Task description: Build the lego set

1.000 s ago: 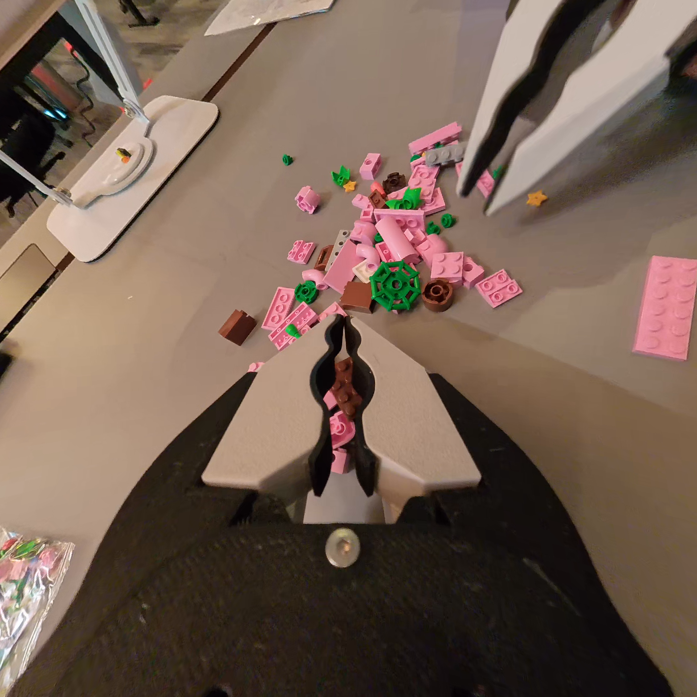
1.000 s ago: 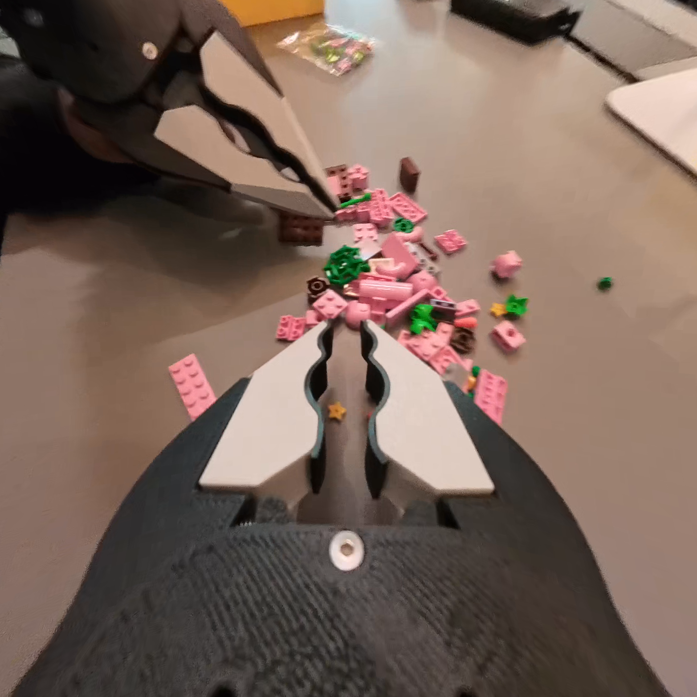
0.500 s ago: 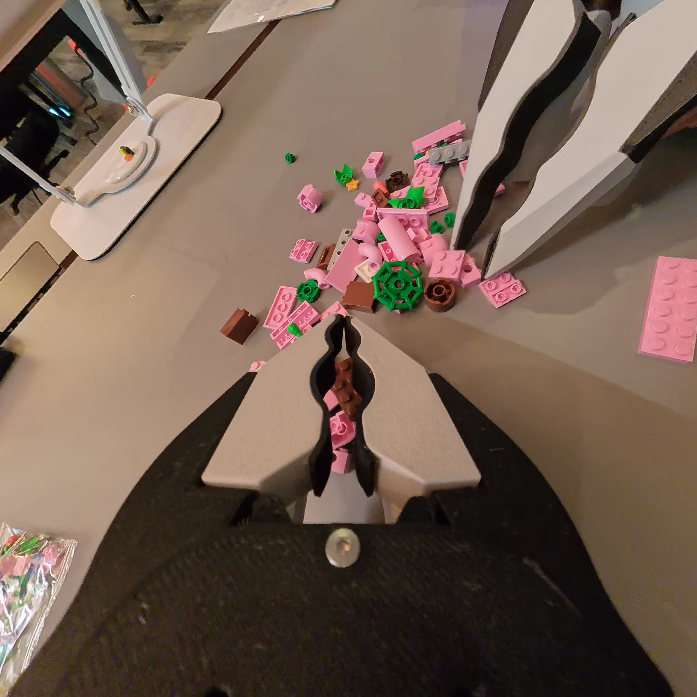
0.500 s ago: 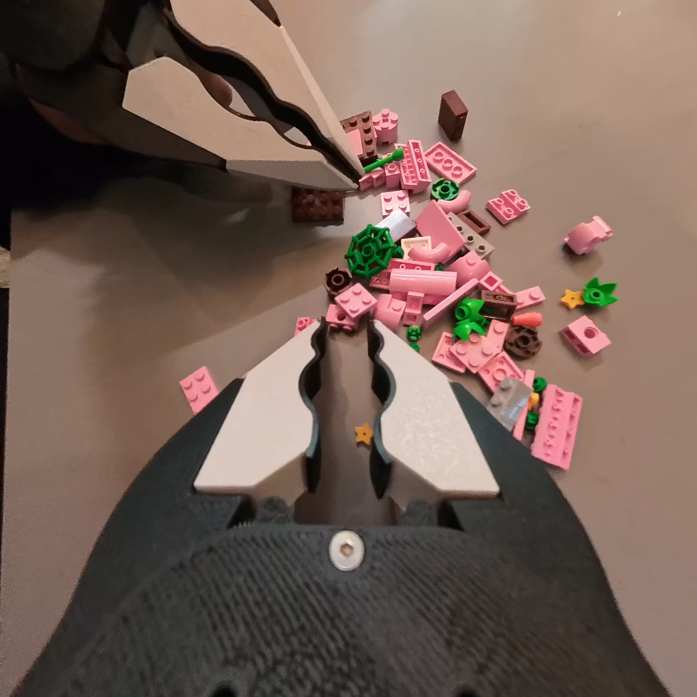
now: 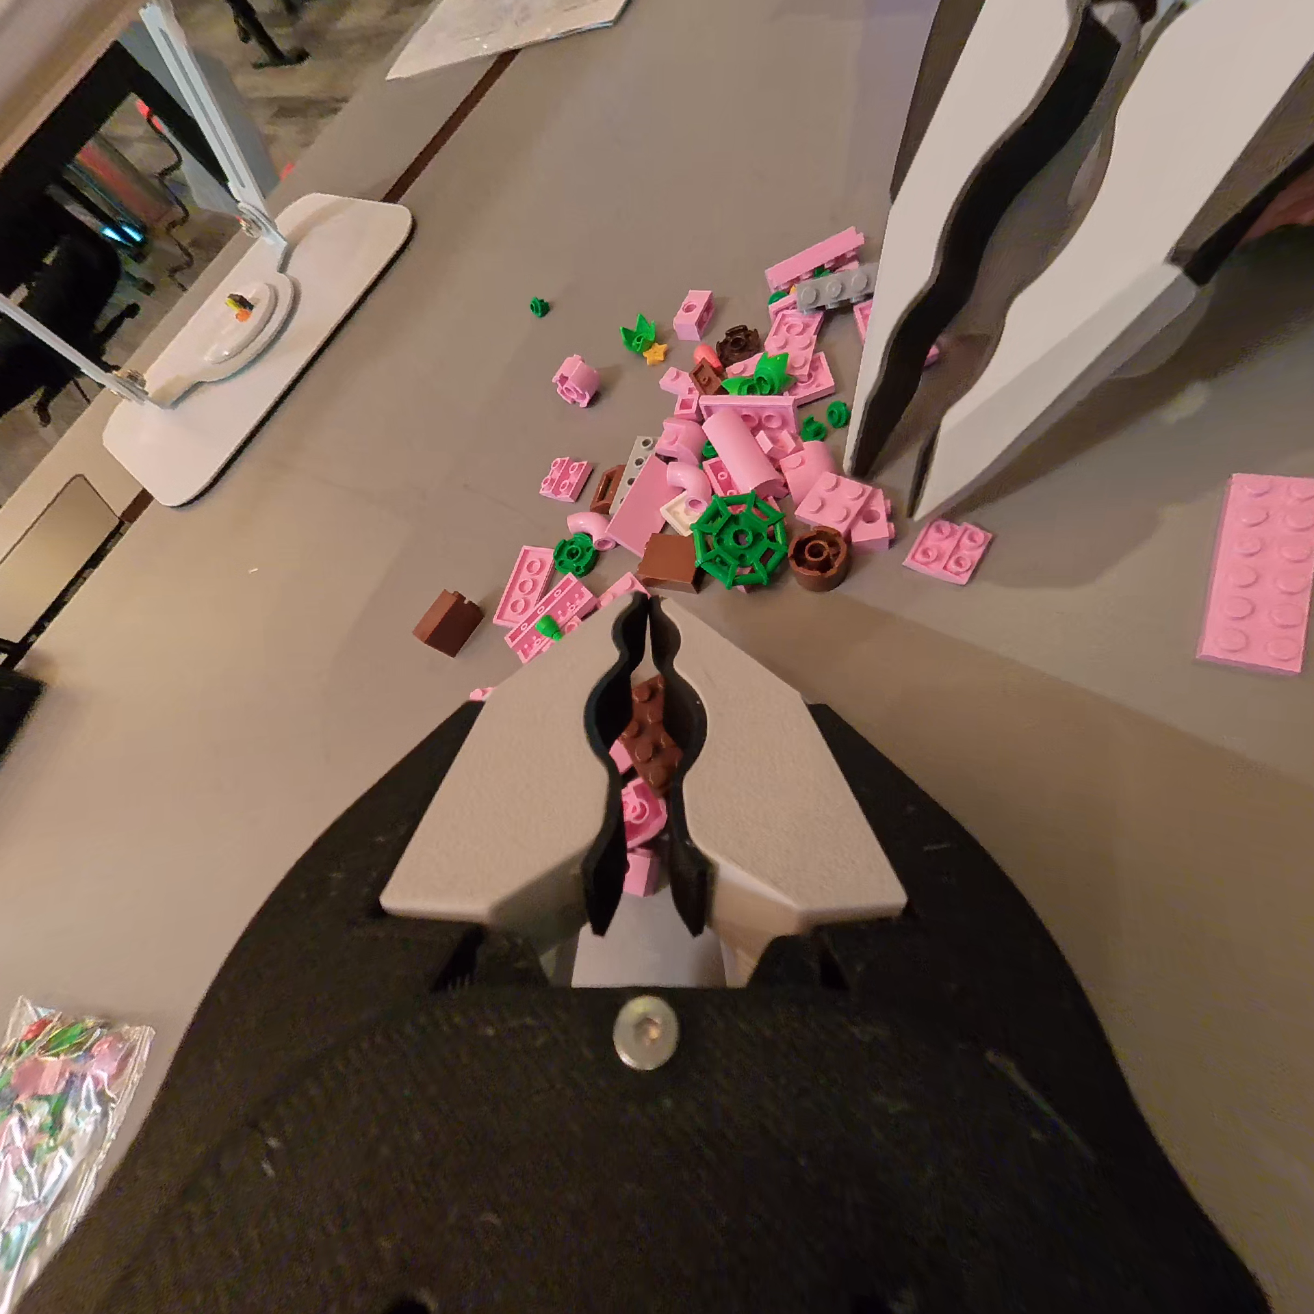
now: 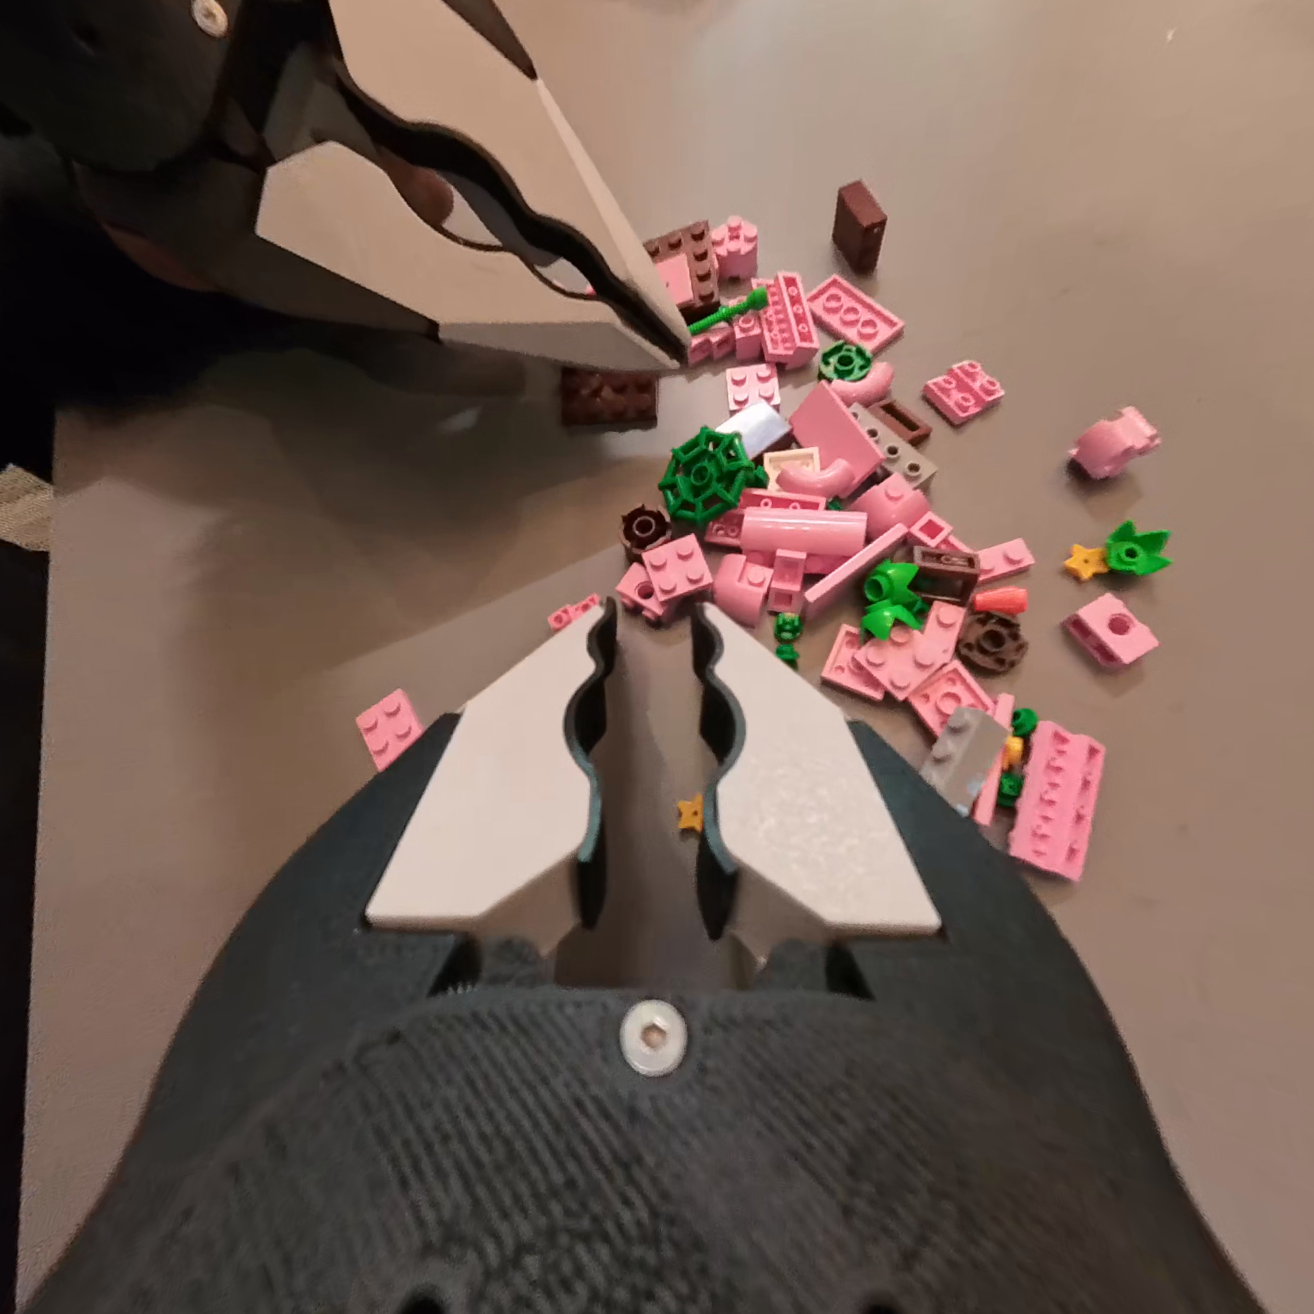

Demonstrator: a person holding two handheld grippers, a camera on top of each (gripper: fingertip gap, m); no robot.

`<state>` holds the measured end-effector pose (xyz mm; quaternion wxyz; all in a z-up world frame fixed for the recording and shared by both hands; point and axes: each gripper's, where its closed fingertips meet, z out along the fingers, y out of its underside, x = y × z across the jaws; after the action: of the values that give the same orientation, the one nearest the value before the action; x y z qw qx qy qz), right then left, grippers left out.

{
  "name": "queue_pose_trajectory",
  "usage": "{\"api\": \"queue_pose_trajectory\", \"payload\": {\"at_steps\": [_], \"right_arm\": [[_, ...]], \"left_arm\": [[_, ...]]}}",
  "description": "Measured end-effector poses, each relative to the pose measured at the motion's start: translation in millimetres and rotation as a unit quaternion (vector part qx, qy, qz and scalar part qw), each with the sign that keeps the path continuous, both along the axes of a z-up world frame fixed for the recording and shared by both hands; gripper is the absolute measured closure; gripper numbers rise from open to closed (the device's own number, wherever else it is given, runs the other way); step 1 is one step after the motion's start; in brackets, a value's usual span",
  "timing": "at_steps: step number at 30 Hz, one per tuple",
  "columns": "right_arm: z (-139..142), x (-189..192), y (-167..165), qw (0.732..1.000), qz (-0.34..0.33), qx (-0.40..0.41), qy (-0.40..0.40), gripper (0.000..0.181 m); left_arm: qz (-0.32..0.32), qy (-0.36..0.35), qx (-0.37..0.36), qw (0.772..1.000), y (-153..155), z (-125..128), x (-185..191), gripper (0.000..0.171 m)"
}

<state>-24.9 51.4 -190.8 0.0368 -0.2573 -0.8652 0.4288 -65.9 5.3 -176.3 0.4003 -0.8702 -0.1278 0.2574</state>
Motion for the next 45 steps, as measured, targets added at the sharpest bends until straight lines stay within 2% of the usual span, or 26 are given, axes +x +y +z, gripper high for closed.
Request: {"api": "queue_pose_trajectory", "payload": {"at_steps": [5, 12, 20, 23, 27, 29, 32, 35, 38, 41, 43, 45], "right_arm": [[-3.6, -1.7, -3.2, 1.0, -0.005, 0.012, 0.0, 0.159], [-4.9, -8.3, -8.1, 0.999, -0.013, 0.032, 0.029, 0.165], [12.1, -14.2, 23.0, 0.998, -0.045, 0.003, 0.039, 0.165], [14.3, -14.0, 33.9, 0.998, -0.048, 0.002, 0.029, 0.165], [15.1, -12.9, 33.7, 0.998, -0.043, 0.007, 0.036, 0.165], [14.1, -11.4, 31.0, 0.998, -0.037, 0.012, 0.039, 0.165], [11.9, -9.3, 27.8, 0.999, -0.031, 0.016, 0.039, 0.165], [12.7, -8.0, 26.7, 0.999, -0.029, 0.018, 0.041, 0.165], [17.2, -8.9, 28.4, 0.998, -0.033, 0.016, 0.052, 0.165], [20.2, -10.8, 31.6, 0.997, -0.041, 0.013, 0.056, 0.165], [21.3, -11.5, 33.0, 0.997, -0.044, 0.01, 0.055, 0.165], [22.1, -11.4, 33.3, 0.997, -0.045, 0.009, 0.057, 0.165]], "left_arm": [[0.0, 0.001, 0.005, 1.0, 0.5, 1.5, 0.0, 0.171], [-0.001, 0.008, -0.003, 1.0, 1.0, 0.4, 0.8, 0.171], [-0.011, 0.011, 0.001, 1.0, 2.7, 2.0, 3.7, 0.171], [-0.03, 0.013, -0.008, 0.999, 6.5, -0.3, 9.3, 0.169], [-0.124, 0.017, -0.021, 0.992, 23.1, -4.6, 38.6, 0.15], [-0.126, 0.04, -0.015, 0.991, 29.8, -0.4, 39.8, 0.152], [-0.103, 0.046, 0.015, 0.993, 41.5, 9.4, 28.6, 0.151], [-0.048, -0.006, 0.005, 0.999, 40.0, 0.6, 8.1, 0.145], [0.001, -0.05, -0.025, 0.998, 28.5, -13.5, -5.3, 0.146], [0.044, -0.038, -0.048, 0.997, 5.9, -18.5, -17.7, 0.149], [0.075, -0.034, -0.041, 0.996, -10.3, -16.0, -26.1, 0.151], [0.08, -0.052, 0.01, 0.995, -14.9, -5.4, -28.8, 0.152]]}}
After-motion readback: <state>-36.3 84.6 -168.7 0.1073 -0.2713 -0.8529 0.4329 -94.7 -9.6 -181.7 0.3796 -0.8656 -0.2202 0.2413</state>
